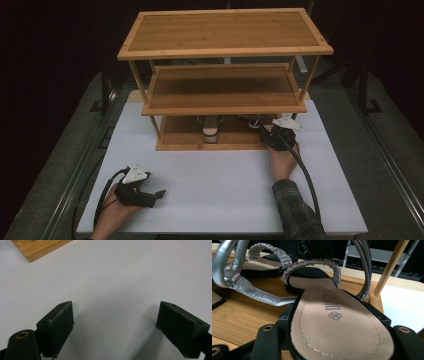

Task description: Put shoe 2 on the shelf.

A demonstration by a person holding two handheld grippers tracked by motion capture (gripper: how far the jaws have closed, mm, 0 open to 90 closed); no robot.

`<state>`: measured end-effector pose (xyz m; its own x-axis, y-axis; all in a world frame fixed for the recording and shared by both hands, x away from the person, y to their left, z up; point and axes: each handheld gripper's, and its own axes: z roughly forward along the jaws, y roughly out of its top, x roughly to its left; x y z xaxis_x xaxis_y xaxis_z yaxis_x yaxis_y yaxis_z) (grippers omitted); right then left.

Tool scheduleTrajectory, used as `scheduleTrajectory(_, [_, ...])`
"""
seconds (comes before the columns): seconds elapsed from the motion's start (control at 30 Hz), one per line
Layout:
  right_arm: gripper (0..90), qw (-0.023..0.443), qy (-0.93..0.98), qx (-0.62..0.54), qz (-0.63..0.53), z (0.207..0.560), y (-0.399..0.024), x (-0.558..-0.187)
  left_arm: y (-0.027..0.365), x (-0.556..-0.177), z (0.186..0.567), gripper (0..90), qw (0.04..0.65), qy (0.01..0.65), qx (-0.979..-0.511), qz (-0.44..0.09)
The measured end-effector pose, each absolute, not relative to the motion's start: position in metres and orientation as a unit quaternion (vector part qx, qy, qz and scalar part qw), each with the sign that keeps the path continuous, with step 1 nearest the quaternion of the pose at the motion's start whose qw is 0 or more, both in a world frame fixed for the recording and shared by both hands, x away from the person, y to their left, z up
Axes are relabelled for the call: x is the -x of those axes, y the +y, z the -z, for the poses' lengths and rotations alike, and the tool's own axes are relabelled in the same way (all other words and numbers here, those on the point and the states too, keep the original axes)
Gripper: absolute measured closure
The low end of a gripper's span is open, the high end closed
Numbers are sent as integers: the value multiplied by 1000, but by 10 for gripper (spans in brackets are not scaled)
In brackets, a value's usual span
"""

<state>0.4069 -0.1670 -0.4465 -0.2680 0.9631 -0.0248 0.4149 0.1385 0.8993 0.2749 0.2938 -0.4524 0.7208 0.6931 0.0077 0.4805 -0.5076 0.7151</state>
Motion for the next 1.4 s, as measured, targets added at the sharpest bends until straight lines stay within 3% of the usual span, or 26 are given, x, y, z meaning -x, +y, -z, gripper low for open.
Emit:
scheduleTrajectory(0.27, [368, 273, 708, -523, -388, 455, -168, -409, 294, -275, 452, 133, 359, 343, -856, -148])
scheduleTrajectory(0.5, [342, 251, 720, -505, -404, 441, -181, -398, 294, -275, 452, 133, 359, 343, -855, -149])
scheduleTrajectory(0.7, [366, 215, 746, -483, -405, 435, -198, -388, 294, -275, 452, 133, 359, 343, -855, -149])
scheduleTrajectory(1.03, [420, 194, 774, -455, -395, 440, -207, -384, 294, -275, 452, 133, 358, 343, -855, -149])
scheduleTrajectory(1.4, [374, 175, 778, -437, -417, 439, -175, -390, 294, -275, 452, 133, 358, 343, -856, -149])
